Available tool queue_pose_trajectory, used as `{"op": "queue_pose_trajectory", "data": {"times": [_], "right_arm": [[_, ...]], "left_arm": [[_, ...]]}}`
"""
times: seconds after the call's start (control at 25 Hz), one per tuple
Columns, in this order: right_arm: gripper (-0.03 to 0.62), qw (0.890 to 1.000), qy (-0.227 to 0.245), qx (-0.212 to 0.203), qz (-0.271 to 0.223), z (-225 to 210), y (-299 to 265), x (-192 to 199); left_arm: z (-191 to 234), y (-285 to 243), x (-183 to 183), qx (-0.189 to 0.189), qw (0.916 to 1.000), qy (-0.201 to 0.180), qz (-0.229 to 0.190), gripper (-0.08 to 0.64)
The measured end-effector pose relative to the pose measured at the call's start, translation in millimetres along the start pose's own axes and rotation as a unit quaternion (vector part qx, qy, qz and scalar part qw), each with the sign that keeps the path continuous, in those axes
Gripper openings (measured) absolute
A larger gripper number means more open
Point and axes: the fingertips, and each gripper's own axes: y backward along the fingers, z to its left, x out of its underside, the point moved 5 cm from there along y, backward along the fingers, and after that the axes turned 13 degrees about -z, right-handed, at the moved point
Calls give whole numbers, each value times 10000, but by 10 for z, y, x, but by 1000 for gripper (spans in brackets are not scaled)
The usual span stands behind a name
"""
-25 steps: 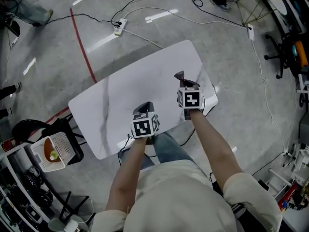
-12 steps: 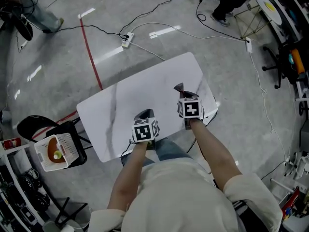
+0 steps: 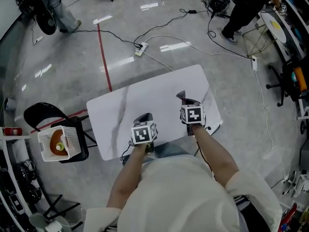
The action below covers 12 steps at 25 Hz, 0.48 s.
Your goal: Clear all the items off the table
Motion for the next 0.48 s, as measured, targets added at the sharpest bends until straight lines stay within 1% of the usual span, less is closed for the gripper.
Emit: {"op": "queue_pose_trajectory", "data": {"times": [0.12, 0.48], "right_arm": [[23, 9999, 43, -126, -53, 134, 52, -37], [23, 9975, 308, -611, -164, 574, 182, -71]], "left_arm": [[111, 115, 6, -126, 9998, 49, -127, 9], [380, 410, 110, -502, 9972, 383, -402, 9]]}}
